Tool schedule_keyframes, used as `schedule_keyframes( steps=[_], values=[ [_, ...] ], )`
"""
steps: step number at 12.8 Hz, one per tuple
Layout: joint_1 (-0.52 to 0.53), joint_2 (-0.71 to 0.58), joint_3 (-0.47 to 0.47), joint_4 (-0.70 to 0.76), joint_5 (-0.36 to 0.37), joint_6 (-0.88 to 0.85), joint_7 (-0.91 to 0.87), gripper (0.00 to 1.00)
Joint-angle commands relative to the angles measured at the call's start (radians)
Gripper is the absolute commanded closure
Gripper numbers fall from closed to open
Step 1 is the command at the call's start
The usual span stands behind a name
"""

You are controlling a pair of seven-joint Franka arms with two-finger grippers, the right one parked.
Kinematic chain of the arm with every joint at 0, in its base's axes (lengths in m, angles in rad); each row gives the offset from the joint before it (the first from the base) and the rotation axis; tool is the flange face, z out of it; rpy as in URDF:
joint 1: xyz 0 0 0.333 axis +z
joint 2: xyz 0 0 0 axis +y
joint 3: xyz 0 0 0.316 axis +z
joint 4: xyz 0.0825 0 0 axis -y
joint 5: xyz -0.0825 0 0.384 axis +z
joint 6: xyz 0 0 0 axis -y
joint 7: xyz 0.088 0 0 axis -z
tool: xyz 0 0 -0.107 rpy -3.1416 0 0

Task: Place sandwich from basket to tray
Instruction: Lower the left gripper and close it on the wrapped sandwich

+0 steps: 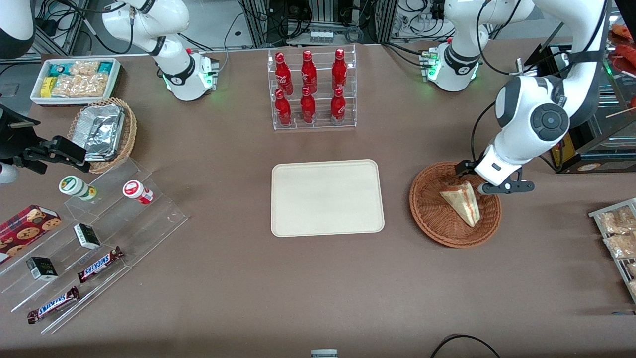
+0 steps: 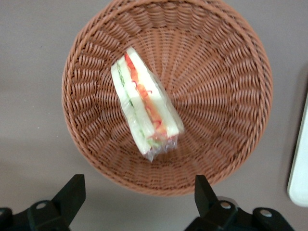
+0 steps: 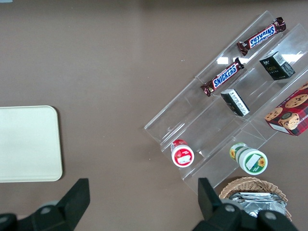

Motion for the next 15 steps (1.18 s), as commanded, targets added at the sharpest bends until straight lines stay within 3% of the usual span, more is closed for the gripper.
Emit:
schedule_keyframes(
  steps=[1,10,15],
  values=[
    [-0.006,0.0,-0.016,-0.044,0.018,0.087,-0.169,0.0],
    [0.0,0.108,-0.024,-0.03,-0.008,0.215,-0.61,0.0],
    [0.016,0.165,-0.022,0.005,-0.011,0.215,-0.533,0.0]
  ],
)
